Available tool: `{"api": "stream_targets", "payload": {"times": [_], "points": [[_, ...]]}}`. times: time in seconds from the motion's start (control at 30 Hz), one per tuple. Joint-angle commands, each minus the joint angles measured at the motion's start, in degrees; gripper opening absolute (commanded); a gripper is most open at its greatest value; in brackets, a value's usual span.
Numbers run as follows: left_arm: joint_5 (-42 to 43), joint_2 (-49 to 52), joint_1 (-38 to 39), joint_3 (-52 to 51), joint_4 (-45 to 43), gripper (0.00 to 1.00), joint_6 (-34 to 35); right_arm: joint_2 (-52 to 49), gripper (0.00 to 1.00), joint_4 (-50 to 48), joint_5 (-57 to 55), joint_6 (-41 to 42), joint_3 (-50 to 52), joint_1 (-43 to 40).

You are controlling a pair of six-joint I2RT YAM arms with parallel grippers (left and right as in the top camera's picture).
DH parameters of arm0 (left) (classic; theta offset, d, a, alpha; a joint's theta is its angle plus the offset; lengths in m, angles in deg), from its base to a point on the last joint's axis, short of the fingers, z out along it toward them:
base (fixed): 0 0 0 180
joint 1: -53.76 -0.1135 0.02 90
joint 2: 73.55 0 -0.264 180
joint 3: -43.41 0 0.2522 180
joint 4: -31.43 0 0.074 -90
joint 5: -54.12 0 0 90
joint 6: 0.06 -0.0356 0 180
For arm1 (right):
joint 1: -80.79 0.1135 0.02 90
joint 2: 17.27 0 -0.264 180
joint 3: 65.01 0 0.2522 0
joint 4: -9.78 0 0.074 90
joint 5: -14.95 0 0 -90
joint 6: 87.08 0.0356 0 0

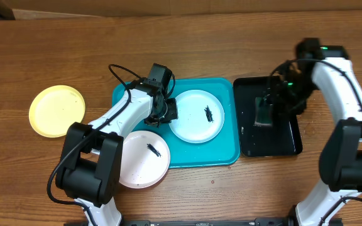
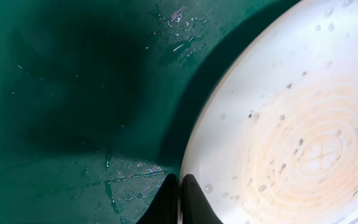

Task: Clean dirty plates on tray and stack at the side
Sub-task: 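Reach the right gripper into the black tray and grasp the green sponge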

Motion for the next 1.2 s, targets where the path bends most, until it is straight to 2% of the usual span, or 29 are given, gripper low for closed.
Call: {"api": "stream_targets", "payload": {"times": [0.0,0.2,0.43,0.53,0.6,0.67,1.03,1.07,1.13,1.17], "points": [[0.5,-1.2,0.5,-0.4,-0.2,0.04,0.6,1.3,0.70,-1.8,-11.9,3.7,0.6,4.4],[0.4,-1.2,0.5,-0.4,-0.2,0.04,0.5,0.9,0.70,-11.1,-20.8,6.0,6.2,9.0],[0.4,-1.2,0.5,-0.4,-0.2,0.04,0.5,0.9,0.70,-19.6,-20.6,7.1,12.1,8.5],[0.4,-1.2,0.5,-0.4,-0.2,0.04,0.5,0.9,0.62,-20.0,-19.0,7.7,12.1,8.5],[0.4,-1.2,0.5,-0.4,-0.2,0.04,0.5,0.9,0.51,-20.0,-18.0,7.7,12.1,8.5],[0.4,-1.2,0.5,-0.4,-0.2,0.04,0.6,0.9,0.44,-19.7,-18.1,7.7,12.1,8.5],[0.4,-1.2,0.5,-0.4,-0.3,0.04,0.5,0.9,0.45,-24.6,-18.0,7.7,16.1,8.5],[0.4,-1.2,0.5,-0.4,-0.3,0.04,0.5,0.9,0.38,-24.7,-18.0,7.7,16.1,8.5],[0.3,-1.2,0.5,-0.4,-0.4,0.04,0.5,0.9,0.04,-24.9,-18.0,7.7,15.8,8.5],[-0.1,-1.2,0.5,-0.4,-0.4,0.05,0.5,0.9,0.04,-24.5,-18.0,7.7,15.2,8.5]]}}
